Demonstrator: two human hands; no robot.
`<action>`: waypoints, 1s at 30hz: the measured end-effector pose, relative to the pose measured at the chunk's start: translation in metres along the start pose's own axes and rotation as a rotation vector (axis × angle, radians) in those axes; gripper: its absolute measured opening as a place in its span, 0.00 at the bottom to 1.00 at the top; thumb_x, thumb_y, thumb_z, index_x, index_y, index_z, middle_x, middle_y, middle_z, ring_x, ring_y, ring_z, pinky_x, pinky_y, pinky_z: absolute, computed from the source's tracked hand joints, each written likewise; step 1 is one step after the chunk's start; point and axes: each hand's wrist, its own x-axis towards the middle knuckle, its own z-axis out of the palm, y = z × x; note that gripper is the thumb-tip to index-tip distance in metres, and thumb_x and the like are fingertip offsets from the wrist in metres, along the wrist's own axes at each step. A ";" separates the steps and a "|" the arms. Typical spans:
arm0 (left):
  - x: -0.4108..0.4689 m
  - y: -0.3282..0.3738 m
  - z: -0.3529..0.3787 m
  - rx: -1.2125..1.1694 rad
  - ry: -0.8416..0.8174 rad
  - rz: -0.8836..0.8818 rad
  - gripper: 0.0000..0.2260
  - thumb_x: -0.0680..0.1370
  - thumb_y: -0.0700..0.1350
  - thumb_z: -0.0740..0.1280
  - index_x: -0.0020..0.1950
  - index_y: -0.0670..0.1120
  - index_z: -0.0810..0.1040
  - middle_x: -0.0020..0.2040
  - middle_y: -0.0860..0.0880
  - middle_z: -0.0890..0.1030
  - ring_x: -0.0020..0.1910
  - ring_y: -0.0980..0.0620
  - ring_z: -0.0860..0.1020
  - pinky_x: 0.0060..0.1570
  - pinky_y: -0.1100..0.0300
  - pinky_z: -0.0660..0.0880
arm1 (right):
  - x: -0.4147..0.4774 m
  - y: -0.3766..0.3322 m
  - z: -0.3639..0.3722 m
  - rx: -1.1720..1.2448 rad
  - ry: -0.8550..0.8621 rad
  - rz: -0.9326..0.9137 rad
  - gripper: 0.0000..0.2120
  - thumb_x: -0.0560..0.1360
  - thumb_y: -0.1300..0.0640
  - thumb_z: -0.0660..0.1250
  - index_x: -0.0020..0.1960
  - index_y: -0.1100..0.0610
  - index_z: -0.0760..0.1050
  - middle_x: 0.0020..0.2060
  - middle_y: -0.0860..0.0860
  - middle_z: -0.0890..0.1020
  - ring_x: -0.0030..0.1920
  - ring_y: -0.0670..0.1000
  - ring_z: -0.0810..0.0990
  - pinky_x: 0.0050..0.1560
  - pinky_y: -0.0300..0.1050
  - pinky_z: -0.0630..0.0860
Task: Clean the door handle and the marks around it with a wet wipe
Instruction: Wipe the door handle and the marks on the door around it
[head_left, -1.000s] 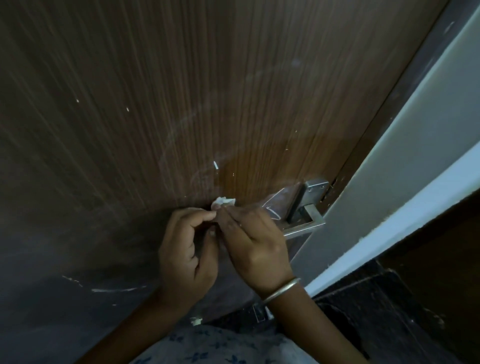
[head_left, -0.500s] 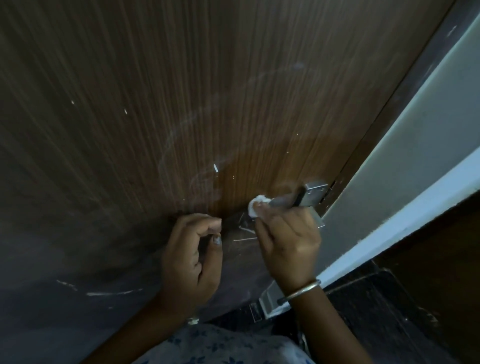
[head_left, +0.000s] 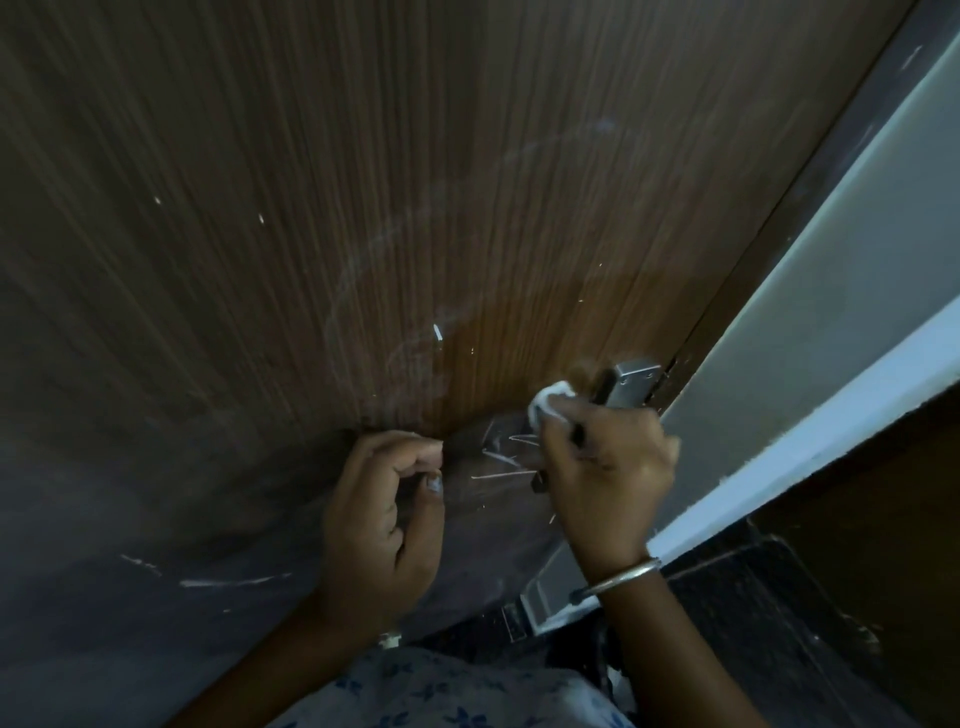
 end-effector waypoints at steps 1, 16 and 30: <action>0.000 0.000 0.000 -0.006 0.005 -0.005 0.08 0.75 0.39 0.61 0.53 0.45 0.74 0.48 0.52 0.75 0.46 0.55 0.78 0.47 0.61 0.77 | 0.004 0.006 -0.003 -0.005 0.004 0.094 0.07 0.71 0.52 0.69 0.40 0.53 0.83 0.32 0.49 0.82 0.38 0.53 0.78 0.43 0.43 0.61; -0.003 0.000 0.003 0.012 -0.016 0.002 0.08 0.74 0.38 0.61 0.52 0.44 0.75 0.47 0.50 0.76 0.46 0.57 0.77 0.47 0.64 0.76 | 0.000 -0.002 -0.001 0.088 -0.022 0.172 0.02 0.68 0.54 0.72 0.39 0.51 0.83 0.35 0.45 0.83 0.40 0.49 0.78 0.44 0.41 0.60; -0.002 -0.004 0.003 0.041 -0.028 -0.038 0.08 0.74 0.39 0.61 0.52 0.41 0.76 0.48 0.45 0.78 0.48 0.55 0.77 0.51 0.67 0.75 | -0.006 -0.006 0.006 0.139 -0.002 0.060 0.06 0.70 0.52 0.69 0.39 0.52 0.82 0.34 0.46 0.82 0.39 0.46 0.76 0.45 0.40 0.61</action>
